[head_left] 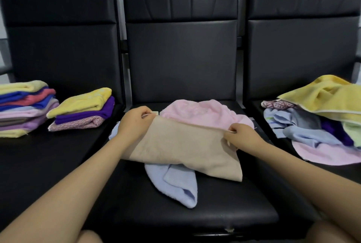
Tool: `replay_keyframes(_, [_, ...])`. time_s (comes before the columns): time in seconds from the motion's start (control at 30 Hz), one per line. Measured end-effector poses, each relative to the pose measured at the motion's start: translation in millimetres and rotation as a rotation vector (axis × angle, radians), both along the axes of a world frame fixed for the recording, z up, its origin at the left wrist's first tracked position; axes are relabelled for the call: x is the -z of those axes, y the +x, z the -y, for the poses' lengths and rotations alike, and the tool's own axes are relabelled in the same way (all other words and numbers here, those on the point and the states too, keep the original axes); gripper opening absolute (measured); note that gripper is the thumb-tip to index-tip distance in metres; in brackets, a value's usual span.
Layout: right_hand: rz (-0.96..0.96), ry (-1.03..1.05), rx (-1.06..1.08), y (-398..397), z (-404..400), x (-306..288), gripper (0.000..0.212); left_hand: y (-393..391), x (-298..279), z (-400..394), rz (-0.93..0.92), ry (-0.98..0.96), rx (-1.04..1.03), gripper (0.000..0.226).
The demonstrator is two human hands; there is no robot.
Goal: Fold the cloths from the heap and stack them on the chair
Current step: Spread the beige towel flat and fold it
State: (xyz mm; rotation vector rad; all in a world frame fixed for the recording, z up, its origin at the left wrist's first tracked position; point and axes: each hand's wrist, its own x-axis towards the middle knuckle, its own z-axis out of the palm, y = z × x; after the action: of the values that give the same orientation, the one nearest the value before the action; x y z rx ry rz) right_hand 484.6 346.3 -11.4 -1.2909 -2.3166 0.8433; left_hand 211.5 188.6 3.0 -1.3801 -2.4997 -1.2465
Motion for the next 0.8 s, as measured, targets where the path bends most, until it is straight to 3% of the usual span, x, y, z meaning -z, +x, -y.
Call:
replay_keyframes(0.1, [0.044, 0.082, 0.023, 2, -2, 3, 0.015, 3, -4, -2, 0.035, 0.007, -0.032, 0.012])
replay_keyframes(0.2, [0.104, 0.116, 0.043, 0, 0, 4, 0.016, -2, 3, 4, 0.132, -0.105, -0.087, 0.012])
replay_keyframes(0.3, [0.128, 0.048, 0.049, -1, 1, -4, 0.021, -5, 3, 14, 0.235, -0.104, -0.139, 0.025])
replay_keyframes(0.43, [0.13, -0.214, 0.039, 11, 7, -19, 0.033, -1, -5, 26, 0.377, -0.108, -0.192, 0.036])
replay_keyframes(0.57, [0.259, -0.173, 0.006, 15, 16, -16, 0.045, 8, -3, 38, 0.456, -0.278, -0.244, 0.05])
replay_keyframes(0.7, [0.282, -0.242, 0.0, 17, 24, -17, 0.049, 11, -1, 54, 0.633, -0.146, -0.162, 0.038])
replay_keyframes(0.8, [0.304, -0.304, 0.007, 19, 31, -23, 0.049, 13, -6, 66, 0.71, 0.004, -0.107, 0.048])
